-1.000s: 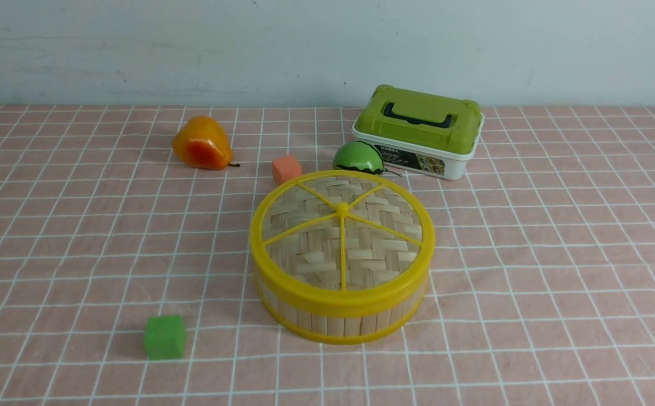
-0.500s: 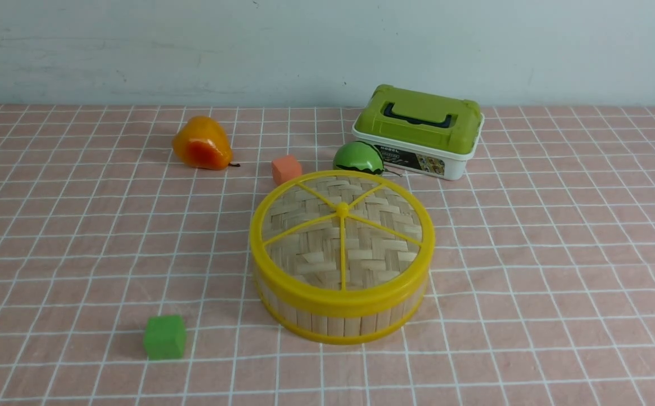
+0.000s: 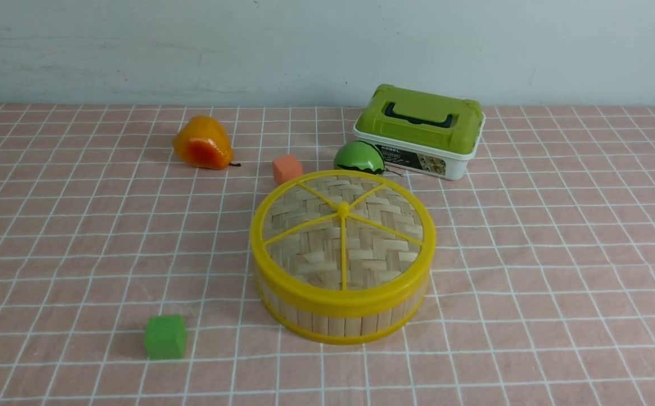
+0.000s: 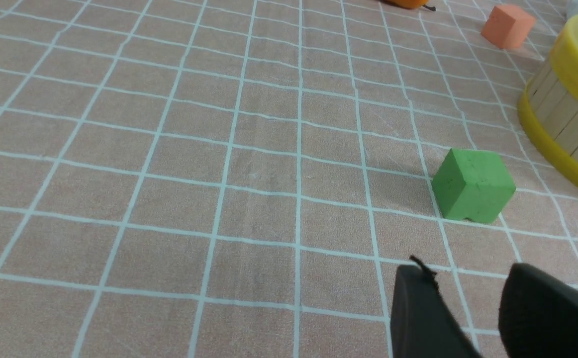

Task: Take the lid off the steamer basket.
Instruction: Use the right arm to lift the lid of the steamer

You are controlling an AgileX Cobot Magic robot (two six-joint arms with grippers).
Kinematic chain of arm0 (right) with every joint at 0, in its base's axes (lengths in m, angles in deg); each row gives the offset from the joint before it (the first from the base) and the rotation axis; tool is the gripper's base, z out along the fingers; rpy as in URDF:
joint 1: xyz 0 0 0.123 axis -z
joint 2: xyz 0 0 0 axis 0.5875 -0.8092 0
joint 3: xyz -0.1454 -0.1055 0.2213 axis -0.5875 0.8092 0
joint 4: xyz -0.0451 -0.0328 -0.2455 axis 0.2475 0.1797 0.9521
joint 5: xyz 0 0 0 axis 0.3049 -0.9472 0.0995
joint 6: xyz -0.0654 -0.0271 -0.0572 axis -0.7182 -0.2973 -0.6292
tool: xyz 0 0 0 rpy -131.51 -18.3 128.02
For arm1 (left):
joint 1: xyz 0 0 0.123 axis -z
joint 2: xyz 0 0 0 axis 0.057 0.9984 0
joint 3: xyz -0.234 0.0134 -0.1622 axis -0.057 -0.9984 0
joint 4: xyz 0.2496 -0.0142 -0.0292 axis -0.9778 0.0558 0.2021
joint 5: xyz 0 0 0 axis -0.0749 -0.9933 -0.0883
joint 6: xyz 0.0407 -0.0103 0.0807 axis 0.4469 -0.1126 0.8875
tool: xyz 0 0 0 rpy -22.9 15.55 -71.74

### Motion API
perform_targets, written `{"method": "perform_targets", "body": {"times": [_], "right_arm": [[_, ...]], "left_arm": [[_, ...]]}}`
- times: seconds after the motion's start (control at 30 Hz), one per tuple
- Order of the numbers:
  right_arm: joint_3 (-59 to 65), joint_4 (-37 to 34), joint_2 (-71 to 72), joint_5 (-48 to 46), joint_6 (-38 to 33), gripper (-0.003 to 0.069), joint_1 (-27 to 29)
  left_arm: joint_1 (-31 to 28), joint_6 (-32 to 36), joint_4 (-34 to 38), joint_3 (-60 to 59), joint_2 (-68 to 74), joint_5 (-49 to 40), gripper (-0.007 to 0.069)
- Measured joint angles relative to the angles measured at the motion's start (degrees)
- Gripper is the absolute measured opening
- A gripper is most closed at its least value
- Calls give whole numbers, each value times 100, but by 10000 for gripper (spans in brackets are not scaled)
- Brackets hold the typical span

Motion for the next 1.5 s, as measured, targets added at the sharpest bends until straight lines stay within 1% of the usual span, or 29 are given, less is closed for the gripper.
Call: {"method": "perform_targets", "body": {"times": [0.03,0.07,0.13,0.17,0.2,0.23,0.37,0.4,0.43,0.47,0.5,0.63,0.7,0.8,0.87,0.9,0.93,0.97,1.0,1.03,1.07,1.1,1.13,1.2,1.23,1.37,1.43,1.5], "right_arm": [[-515,70,-335,-190,-623,146,0],[-722,98,-446,-218,-763,139,0],[-1318,280,-979,-515,-1308,61,0],[-1708,406,-1369,-733,-1543,25,0],[-2030,514,-1783,-989,-1697,6,0],[-2762,784,-2469,-1473,-1980,-14,0],[-4154,1176,-3921,-2531,-2243,-18,0],[-4223,1200,-4066,-2688,-2252,-17,0],[-4877,1230,-4649,-3070,-2266,-10,0],[-4877,1230,-4709,-3070,-2266,-10,0],[-5331,1211,-5096,-3314,-2277,-6,0],[-6213,1193,-5885,-3625,-2288,-1,-234],[-6688,1250,-6244,-3700,-2288,0,-533],[-7374,1489,-6749,-3801,-2242,0,-1125],[-7996,1959,-7165,-3961,-1921,0,-1654],[-7996,2007,-7165,-3961,-1921,0,-1697],[-8272,2324,-7389,-4088,-1708,0,-1917],[-8448,2496,-7549,-4192,-1557,0,-2091],[-8748,2899,-7847,-4427,-1293,0,-2385],[-8748,2955,-7891,-4463,-1293,0,-2467],[-9112,3446,-8265,-4772,-999,0,-2734],[-9151,3446,-8314,-4807,-972,0,-2771],[-9415,3763,-8660,-5020,-825,0,-3012],[-9708,4024,-9062,-5132,-735,1,-3249],[-10020,4190,-9501,-5151,-709,2,-3453],[-10605,4190,-10338,-5151,-604,8,-3712],[-10746,4185,-10572,-5151,-556,13,-3737],[-11088,4178,-11011,-5151,-411,36,-3760]], "left_arm": [[0,0,0,0,0,0,239],[0,0,0,0,0,0,239],[0,0,0,0,0,0,239],[0,0,0,0,0,0,239],[0,0,0,0,0,0,239],[0,0,0,0,0,0,239],[0,0,0,0,0,0,239],[0,0,0,0,0,0,239],[0,0,0,0,0,0,239],[0,0,0,0,0,0,239],[0,0,0,0,0,0,239],[0,0,0,0,0,0,239],[0,0,0,0,0,0,239],[0,0,0,0,0,0,239],[0,0,0,0,0,0,239],[0,0,0,0,0,0,239],[0,0,0,0,0,0,239],[0,0,0,0,0,0,239],[0,0,0,0,0,0,239],[0,0,0,0,0,0,239],[0,0,0,0,0,0,239],[0,0,0,0,0,0,239],[0,0,0,0,0,0,239],[0,0,0,0,0,0,239],[0,0,0,0,0,0,239],[0,0,0,0,0,0,239],[0,0,0,0,0,0,239],[0,0,0,0,0,0,239]]}}
